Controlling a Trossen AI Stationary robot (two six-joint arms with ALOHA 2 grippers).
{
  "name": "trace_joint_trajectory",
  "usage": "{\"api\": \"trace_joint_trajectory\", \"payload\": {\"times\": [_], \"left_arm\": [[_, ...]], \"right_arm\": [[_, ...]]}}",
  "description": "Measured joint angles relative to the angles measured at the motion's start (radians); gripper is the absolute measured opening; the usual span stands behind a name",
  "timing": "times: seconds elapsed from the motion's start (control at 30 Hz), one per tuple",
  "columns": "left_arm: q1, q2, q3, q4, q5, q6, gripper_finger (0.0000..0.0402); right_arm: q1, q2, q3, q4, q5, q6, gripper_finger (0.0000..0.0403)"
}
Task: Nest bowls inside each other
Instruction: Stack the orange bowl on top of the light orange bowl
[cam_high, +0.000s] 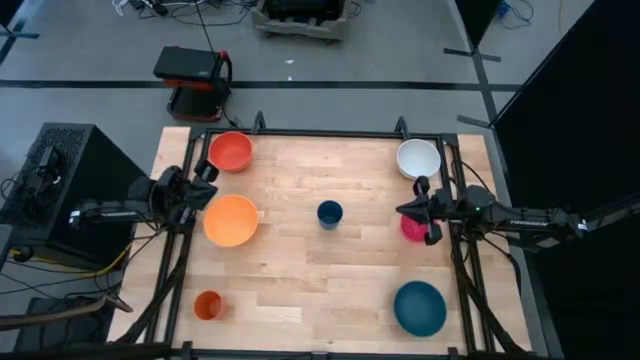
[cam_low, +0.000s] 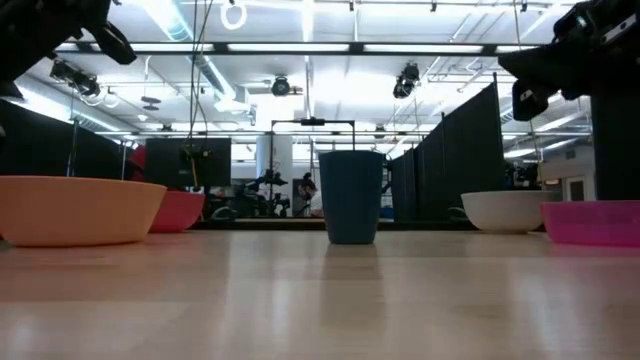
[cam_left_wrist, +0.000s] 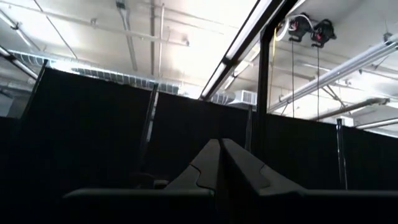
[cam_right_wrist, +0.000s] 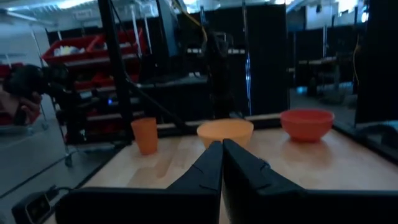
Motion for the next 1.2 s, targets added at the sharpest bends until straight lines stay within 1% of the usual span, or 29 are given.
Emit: {"api": "trace_joint_trajectory", "payload": {"times": [0.4, 0.5, 0.57, 0.63, 0.7, 0.8, 1.2], "left_arm": [[0.0, 0.0, 0.001, 0.08, -0.099, -0.063, 0.0001], [0.001, 0.001, 0.025, 0.07, -0.21, -0.052, 0.0], [0.001, 0.0, 0.05, 0.062, -0.251, 0.009, 0.0001], [0.001, 0.0, 0.073, 0.039, -0.262, 0.046, 0.0001], [0.001, 0.001, 0.092, 0.007, -0.281, 0.048, 0.0], [0.001, 0.001, 0.14, -0.048, -0.344, 0.03, 0.0], [0.001, 0.278, 0.532, -0.761, -0.553, -0.034, 0.0]], "right_arm": [[0.0, 0.0, 0.0, 0.14, 0.079, 0.148, 0.0], [0.0, 0.0, 0.0, 0.259, 0.127, 0.167, 0.0], [0.0, -0.001, 0.005, 0.31, 0.155, 0.167, 0.0], [0.0, 0.001, 0.028, 0.309, 0.171, 0.166, 0.0], [0.0, -0.001, 0.049, 0.315, 0.172, 0.166, 0.0], [0.0, 0.003, 0.079, 0.312, 0.172, 0.165, 0.0], [0.0, 0.157, 0.312, 0.016, 0.177, 0.055, 0.0]]}}
